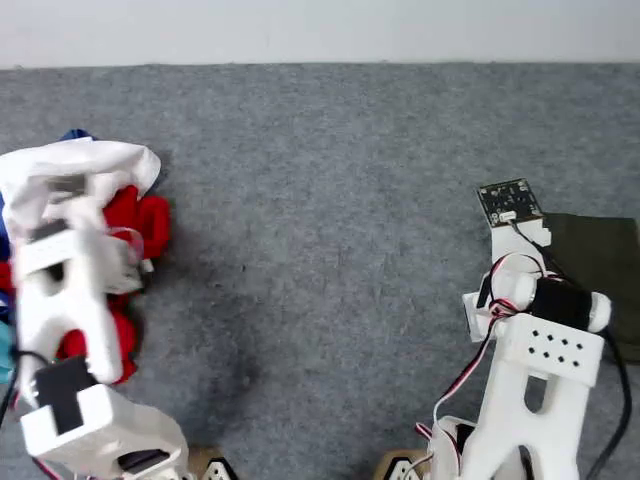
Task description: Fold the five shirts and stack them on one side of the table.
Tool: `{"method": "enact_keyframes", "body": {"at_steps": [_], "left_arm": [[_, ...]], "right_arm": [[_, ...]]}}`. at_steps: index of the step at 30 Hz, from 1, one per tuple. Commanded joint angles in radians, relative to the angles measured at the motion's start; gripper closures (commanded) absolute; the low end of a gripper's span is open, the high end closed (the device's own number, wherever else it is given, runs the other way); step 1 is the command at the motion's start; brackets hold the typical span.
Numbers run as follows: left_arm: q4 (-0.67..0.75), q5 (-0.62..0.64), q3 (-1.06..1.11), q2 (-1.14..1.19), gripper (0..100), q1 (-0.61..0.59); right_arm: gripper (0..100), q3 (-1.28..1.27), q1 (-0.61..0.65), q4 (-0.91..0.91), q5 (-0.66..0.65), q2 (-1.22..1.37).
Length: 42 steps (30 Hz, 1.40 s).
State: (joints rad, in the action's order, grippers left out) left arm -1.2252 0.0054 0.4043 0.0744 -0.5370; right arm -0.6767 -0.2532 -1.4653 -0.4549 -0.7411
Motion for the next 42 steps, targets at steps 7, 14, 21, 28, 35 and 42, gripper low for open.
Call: {"method": "enact_keyframes", "body": {"at_steps": [7, 14, 21, 28, 35, 42], "left_arm": [[-0.417, 0.014, -0.495, -0.009, 71, -0.092], [-0.238, 0.031, -0.634, -0.008, 71, -0.104], [-0.046, 0.101, -0.636, 0.100, 71, -0.173], [-0.035, 0.078, -0.779, 0.376, 71, -0.175], [-0.149, 0.129, -1.006, 0.623, 73, -0.149], [-0.347, 0.114, -1.322, 0.698, 98, -0.091]], "right_arm": [[84.7, -0.002, 0.005, 0.015, -0.005, 0.002], [84.7, -0.002, 0.004, 0.015, -0.008, 0.002], [84.7, -0.002, 0.004, 0.015, -0.008, 0.002], [84.7, -0.002, 0.004, 0.015, -0.006, 0.002], [84.7, -0.003, 0.004, 0.015, -0.005, 0.002], [84.7, -0.003, 0.004, 0.015, -0.003, 0.002]]}}
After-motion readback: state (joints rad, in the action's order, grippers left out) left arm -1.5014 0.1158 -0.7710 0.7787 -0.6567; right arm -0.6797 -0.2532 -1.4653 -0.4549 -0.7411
